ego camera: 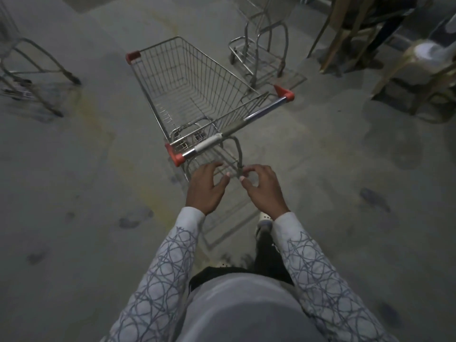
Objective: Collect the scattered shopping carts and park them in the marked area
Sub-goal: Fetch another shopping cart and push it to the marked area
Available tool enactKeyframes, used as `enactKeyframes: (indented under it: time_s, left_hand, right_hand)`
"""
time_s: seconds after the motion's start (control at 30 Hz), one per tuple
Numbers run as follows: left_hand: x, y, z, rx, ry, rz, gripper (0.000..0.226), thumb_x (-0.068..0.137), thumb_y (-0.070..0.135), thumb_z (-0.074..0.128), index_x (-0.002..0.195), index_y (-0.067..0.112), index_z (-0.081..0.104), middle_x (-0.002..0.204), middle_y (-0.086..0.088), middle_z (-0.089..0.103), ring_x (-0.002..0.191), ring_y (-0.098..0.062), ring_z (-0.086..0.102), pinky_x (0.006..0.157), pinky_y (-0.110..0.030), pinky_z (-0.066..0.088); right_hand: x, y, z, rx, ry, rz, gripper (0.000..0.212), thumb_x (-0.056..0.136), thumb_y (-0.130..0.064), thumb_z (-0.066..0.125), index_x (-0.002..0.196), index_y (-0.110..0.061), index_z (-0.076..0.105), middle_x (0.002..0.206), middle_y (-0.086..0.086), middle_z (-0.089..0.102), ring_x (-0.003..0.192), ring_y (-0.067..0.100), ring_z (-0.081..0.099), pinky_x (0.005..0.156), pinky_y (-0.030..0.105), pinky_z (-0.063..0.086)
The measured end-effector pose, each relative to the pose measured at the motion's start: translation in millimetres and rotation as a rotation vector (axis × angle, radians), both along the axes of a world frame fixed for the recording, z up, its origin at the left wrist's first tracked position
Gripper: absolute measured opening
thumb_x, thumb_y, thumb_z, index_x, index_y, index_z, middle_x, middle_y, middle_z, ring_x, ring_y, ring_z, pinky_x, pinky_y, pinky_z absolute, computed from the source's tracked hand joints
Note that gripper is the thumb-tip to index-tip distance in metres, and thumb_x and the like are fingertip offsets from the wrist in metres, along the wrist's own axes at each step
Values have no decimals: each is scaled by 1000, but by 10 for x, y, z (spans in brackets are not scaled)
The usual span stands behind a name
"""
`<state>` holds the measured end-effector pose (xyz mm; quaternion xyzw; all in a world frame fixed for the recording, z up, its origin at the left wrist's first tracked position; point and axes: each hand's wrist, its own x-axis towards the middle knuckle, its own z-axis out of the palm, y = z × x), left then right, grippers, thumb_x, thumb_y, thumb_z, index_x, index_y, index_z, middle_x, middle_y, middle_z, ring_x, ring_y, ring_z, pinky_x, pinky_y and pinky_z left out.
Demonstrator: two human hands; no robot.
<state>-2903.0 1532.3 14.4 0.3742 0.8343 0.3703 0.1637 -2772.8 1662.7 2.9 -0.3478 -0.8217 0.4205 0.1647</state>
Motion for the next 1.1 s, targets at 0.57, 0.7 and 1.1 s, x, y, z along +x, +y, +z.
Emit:
enactKeyframes:
  time_s: [0.57, 0.7, 1.1]
  left_hand:
    - [-1158, 1380, -336, -294, 179, 556, 49, 96, 60, 35, 114, 24, 62, 109, -4, 64, 105, -27, 56, 91, -44, 45]
    - [-1099, 1524, -380, -466, 280, 685, 44, 96, 58, 39, 110, 23, 62, 100, -3, 65, 92, -25, 58, 80, -41, 49]
    - [-1189, 1614, -368, -694, 270, 693, 54, 96, 51, 41, 58, 18, 62, 47, 4, 47, 44, -21, 45, 51, -23, 32]
  right_hand:
    - [-1562, 2466, 55, 76, 21, 236, 19, 89, -34, 67, 107, -34, 61, 113, -8, 59, 118, 19, 52, 100, 43, 45]
    - [-1748, 2809, -98, 145, -52, 339, 19, 91, -40, 64, 109, -33, 63, 112, -10, 63, 116, 17, 54, 102, 41, 39]
    - [-1965, 2833, -303, 712, -406, 553, 71, 92, -78, 25, 64, -25, 64, 46, -6, 50, 45, 13, 51, 53, 22, 33]
